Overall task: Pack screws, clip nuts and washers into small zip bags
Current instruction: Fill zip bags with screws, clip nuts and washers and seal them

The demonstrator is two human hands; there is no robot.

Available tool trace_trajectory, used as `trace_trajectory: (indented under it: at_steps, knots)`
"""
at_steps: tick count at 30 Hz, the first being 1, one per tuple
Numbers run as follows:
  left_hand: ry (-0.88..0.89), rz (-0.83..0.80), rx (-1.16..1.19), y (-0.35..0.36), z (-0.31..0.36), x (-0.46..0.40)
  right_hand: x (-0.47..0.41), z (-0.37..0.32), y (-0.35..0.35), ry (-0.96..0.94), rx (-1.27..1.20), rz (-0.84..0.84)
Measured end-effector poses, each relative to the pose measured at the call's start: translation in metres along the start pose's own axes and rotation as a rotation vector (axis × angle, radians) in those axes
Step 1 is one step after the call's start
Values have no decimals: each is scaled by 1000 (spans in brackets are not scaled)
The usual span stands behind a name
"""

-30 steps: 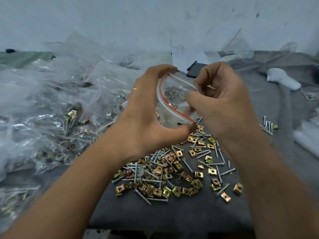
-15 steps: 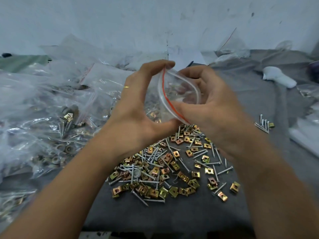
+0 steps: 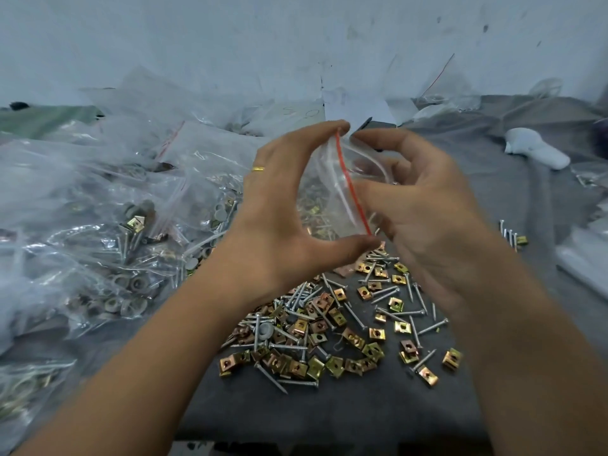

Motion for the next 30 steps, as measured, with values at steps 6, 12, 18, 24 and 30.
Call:
trace_trajectory:
  at_steps: [6, 12, 18, 24, 30]
  knots:
    - [-37, 86, 9, -12, -11, -4, -8, -3, -27, -38, -44, -78]
    - [-86, 237, -29, -29, -28, -12, -13, 27, -45, -48, 1045, -586]
    - [-116, 306, 5, -32, -29, -14, -15, 39, -46, 60, 1193, -706]
    - [-119, 284, 15, -32, -29, -12, -12, 42, -49, 47, 1104, -648]
    - [-116, 259, 34, -33, -28, -13, -13, 42, -57, 113, 1118, -670]
Point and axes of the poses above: each hand's wrist, its own x-axis away from the middle knuckle, its own y-axis out of the palm, z = x × y, the point moved 1 cm from there along -x, towards the middle knuckle, and after that the axes turned 10 degrees about -y, right-handed, at the moved point
